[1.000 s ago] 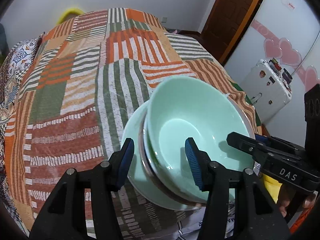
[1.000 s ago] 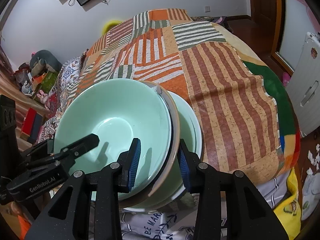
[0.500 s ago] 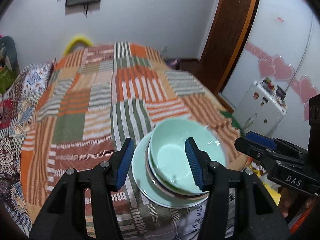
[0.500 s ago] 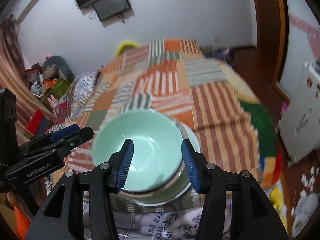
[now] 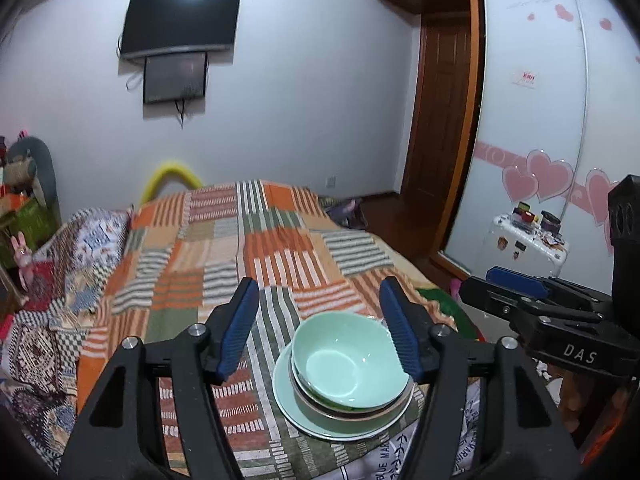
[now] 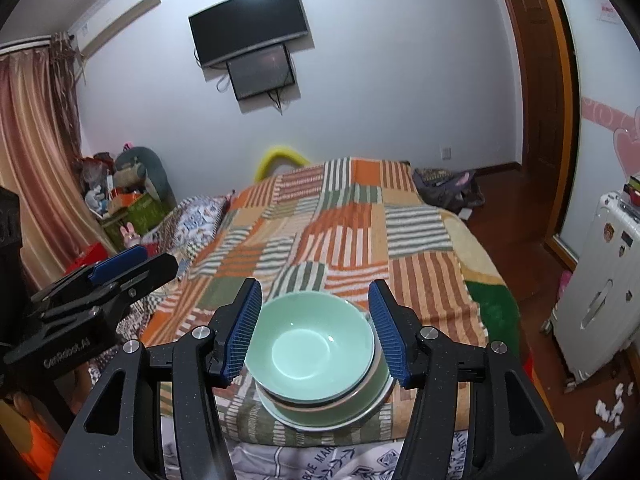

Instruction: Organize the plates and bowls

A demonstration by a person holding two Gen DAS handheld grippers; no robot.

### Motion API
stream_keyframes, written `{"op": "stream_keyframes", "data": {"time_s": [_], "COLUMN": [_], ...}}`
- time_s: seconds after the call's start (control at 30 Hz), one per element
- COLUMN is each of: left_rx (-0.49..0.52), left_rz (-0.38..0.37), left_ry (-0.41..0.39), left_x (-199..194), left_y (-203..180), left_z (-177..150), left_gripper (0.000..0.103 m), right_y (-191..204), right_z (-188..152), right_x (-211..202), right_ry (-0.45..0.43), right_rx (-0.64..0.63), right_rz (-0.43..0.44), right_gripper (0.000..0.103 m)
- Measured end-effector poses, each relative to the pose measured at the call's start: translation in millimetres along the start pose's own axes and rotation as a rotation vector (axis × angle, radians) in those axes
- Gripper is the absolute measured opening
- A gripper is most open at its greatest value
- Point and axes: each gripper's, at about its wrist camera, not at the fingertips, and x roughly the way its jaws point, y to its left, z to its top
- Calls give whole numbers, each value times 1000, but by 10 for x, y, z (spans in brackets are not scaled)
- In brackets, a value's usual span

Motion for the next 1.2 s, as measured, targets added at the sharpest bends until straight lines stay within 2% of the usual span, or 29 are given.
{"op": "stream_keyframes", "data": {"time_s": [0.2,0.3,0.37,0.43,0.6,0.73,1.2], "left_rx": [-8,-15,-15,-15,-23,-32,-47], "left_rz": [17,24,21,34,43,53,69], "left_ry": [-57,-77,-97,-106,-105,-109,-126], "left_x": [-183,-265,-322,-348,-384,-415,-477], "left_y": [-69,-91,-107,-114,-113,-114,-74], "left_z": [5,-5,-13,-20,-37,-54,-68], "left_gripper": [74,84,93,98,100,101,102], "right_y": [41,57,61,79,128,157,124], "right_z": [22,14,12,10,-3,-10,-54], "right_x": [-163,-241,-297,-331,-394,-403,-464], "right_ry": [-53,-81,-104,-119,-149,-169,-200], "right_rx": [-19,-27,-28,-29,-45,-55,-53], "right_rz": [7,6,14,20,16,9,12], "right_gripper": [54,68,71,79,87,99,101]}}
